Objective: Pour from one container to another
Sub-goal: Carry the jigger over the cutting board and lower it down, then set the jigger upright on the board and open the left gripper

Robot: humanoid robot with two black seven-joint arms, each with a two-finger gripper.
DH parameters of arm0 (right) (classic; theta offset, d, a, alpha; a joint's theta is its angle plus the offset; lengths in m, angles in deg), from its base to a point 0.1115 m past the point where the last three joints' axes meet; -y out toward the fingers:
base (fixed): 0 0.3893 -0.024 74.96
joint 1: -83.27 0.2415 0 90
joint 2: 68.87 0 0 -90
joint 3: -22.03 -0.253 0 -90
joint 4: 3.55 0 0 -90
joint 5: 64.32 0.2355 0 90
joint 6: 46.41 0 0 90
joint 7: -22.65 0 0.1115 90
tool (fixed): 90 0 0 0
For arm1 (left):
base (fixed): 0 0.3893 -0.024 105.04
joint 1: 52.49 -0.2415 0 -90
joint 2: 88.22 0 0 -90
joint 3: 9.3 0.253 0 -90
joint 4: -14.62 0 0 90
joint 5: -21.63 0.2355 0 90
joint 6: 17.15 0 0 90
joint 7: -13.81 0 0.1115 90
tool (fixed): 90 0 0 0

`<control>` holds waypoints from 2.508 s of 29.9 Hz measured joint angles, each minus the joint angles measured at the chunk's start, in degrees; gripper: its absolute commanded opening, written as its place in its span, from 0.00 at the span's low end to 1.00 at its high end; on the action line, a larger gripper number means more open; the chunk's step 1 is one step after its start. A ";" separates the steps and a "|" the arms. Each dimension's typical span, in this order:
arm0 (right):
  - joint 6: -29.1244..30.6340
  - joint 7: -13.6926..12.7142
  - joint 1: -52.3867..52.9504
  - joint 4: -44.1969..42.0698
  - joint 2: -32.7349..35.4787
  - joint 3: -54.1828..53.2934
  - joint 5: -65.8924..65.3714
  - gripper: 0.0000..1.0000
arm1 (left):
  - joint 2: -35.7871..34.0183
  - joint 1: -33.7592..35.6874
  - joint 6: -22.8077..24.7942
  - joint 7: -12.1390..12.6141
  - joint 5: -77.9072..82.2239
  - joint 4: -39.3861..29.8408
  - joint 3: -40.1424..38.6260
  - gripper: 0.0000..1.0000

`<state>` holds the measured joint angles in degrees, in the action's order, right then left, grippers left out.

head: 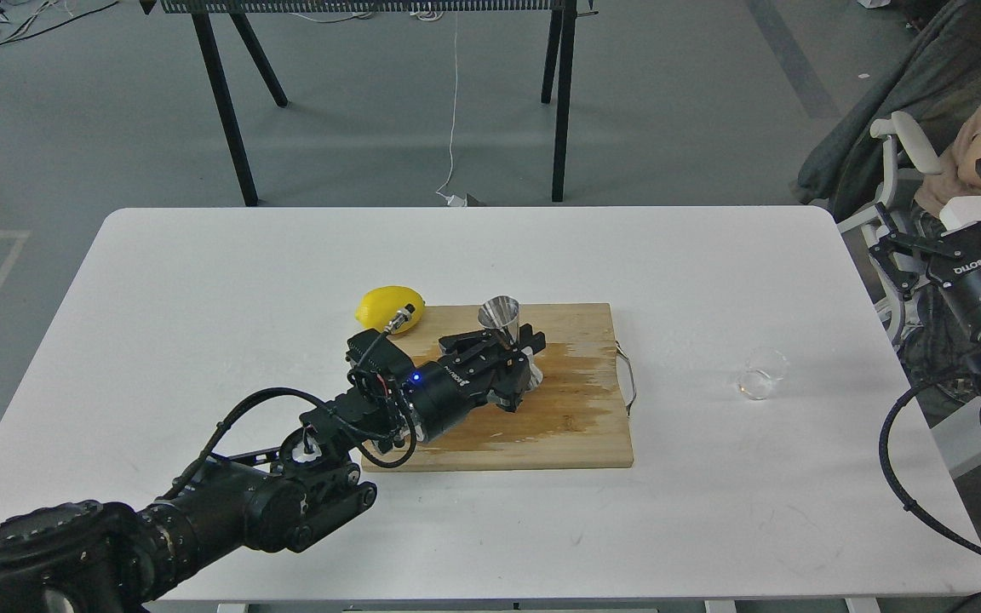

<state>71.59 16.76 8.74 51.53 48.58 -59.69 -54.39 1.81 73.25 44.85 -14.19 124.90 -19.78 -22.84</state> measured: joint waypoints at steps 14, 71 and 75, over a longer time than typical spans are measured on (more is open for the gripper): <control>0.00 0.00 -0.12 0.06 0.00 0.02 0.00 0.98 | -0.04 -0.85 0.00 0.00 0.00 3.67 0.44 0.17; 0.00 0.00 -0.61 0.02 0.04 0.06 0.09 0.98 | -0.03 -3.45 0.00 0.00 0.00 1.88 0.53 0.97; 0.00 0.00 -0.69 0.02 -0.02 0.01 0.09 0.98 | -0.03 -3.71 0.00 0.00 0.00 1.87 0.53 0.97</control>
<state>71.59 16.76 8.05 51.55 48.56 -59.69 -54.30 1.78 69.54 44.85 -14.19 124.90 -17.91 -22.30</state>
